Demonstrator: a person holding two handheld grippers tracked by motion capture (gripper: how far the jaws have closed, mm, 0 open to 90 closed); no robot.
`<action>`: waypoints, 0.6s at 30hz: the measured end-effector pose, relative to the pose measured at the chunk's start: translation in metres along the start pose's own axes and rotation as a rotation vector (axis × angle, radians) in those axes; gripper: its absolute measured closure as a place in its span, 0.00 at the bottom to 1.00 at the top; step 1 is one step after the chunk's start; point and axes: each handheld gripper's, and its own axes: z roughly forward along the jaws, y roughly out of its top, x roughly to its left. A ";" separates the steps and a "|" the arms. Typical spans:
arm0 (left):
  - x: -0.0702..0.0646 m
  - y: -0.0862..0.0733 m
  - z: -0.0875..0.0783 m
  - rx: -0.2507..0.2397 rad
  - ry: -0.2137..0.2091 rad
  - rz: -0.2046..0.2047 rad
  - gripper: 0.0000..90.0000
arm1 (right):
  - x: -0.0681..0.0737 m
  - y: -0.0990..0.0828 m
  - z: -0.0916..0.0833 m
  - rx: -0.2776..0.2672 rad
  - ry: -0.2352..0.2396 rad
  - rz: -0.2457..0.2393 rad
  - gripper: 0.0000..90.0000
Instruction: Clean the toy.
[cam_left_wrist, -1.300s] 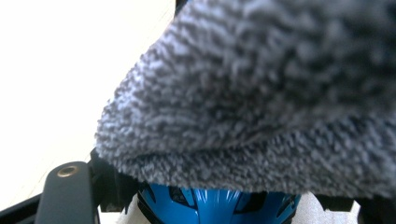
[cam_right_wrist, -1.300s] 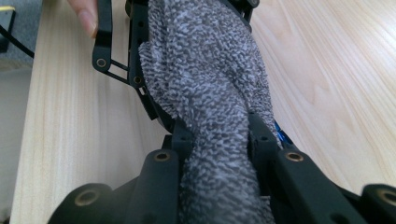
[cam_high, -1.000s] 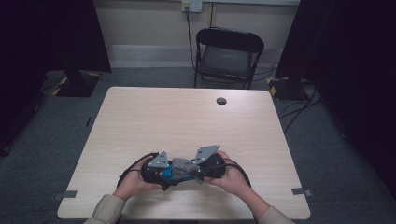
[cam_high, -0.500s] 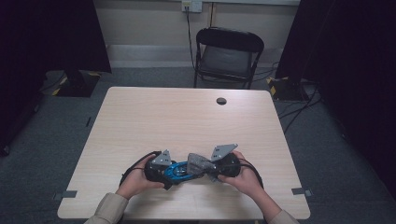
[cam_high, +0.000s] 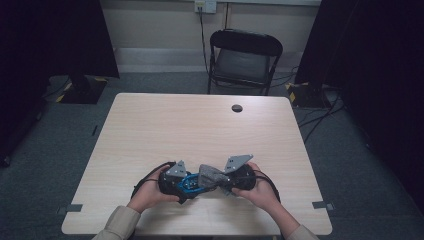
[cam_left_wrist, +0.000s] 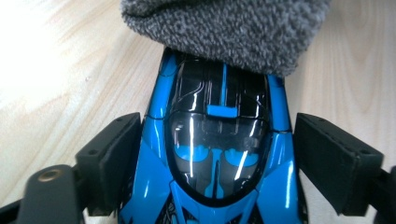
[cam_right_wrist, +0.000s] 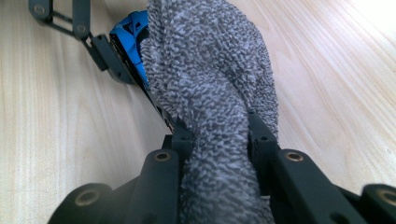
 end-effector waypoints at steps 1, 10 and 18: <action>0.000 0.000 0.000 -0.003 0.005 -0.004 0.19 | 0.000 0.000 0.000 -0.001 0.000 0.000 0.79; -0.001 0.002 0.001 0.006 0.018 0.022 0.27 | 0.000 -0.002 0.000 -0.007 -0.006 0.005 0.79; -0.001 -0.002 -0.003 -0.052 -0.007 -0.070 0.27 | -0.008 -0.006 -0.014 -0.047 -0.041 0.045 0.79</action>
